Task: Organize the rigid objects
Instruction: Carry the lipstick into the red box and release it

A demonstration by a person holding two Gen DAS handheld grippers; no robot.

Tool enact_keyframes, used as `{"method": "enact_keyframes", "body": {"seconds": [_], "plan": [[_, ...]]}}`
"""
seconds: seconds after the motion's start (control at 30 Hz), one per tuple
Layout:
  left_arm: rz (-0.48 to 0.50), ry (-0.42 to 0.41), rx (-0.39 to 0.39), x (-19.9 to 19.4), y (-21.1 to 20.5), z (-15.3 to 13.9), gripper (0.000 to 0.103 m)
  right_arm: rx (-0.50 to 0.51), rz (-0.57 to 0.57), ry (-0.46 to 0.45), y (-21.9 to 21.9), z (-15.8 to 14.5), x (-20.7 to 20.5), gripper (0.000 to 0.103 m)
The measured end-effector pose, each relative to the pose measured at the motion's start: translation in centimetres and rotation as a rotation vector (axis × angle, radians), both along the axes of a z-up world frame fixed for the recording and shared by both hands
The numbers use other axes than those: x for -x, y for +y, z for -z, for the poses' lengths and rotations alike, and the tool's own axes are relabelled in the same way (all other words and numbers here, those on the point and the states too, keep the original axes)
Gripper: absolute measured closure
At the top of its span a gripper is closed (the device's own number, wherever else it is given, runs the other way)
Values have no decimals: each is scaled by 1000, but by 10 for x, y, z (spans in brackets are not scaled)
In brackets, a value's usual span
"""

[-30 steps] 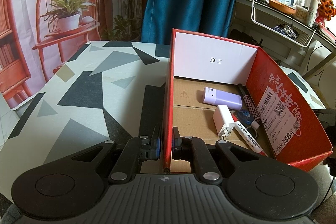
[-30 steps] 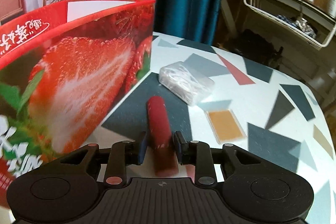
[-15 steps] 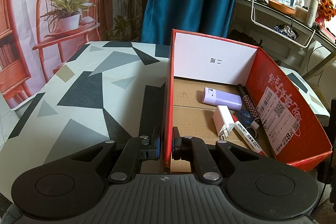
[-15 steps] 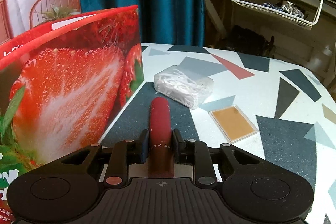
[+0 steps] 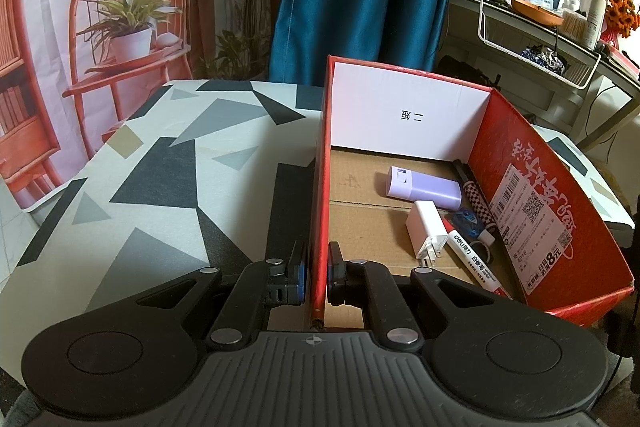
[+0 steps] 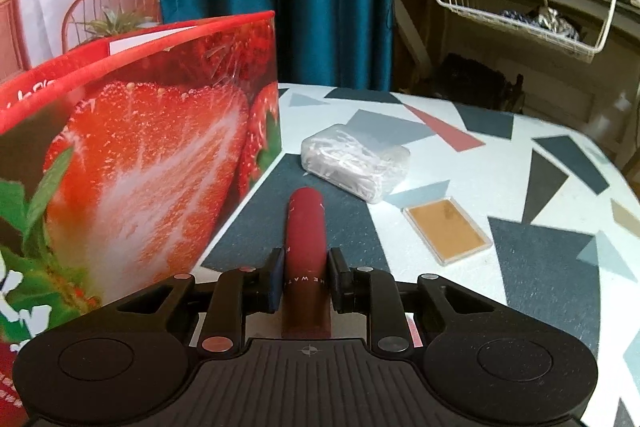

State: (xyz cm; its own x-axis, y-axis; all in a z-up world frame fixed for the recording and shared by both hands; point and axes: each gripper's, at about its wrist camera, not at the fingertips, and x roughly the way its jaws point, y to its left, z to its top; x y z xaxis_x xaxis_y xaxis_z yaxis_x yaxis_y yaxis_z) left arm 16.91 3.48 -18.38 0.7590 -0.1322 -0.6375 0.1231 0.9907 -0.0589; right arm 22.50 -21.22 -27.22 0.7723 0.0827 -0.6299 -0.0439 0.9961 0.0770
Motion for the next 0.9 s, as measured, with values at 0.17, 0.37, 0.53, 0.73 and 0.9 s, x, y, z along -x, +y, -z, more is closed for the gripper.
{"method": "enact_keyframes", "body": {"seconds": [0.17, 0.37, 0.53, 0.73, 0.9], "plan": [[-2, 1, -11, 0, -1, 0, 93, -143, 12, 37, -18, -2, 1, 82], [-1, 2, -2, 1, 1, 0, 93, -381, 103, 9, -38, -14, 11, 82], [-1, 3, 3, 0, 1, 0, 93, -413, 84, -44, -35, -36, 9, 82], [-1, 2, 6, 0, 1, 0, 93, -423, 97, -93, -31, -57, 3, 82], [-1, 3, 7, 0, 1, 0, 93, -469, 131, -186, -37, -85, 4, 82]]}}
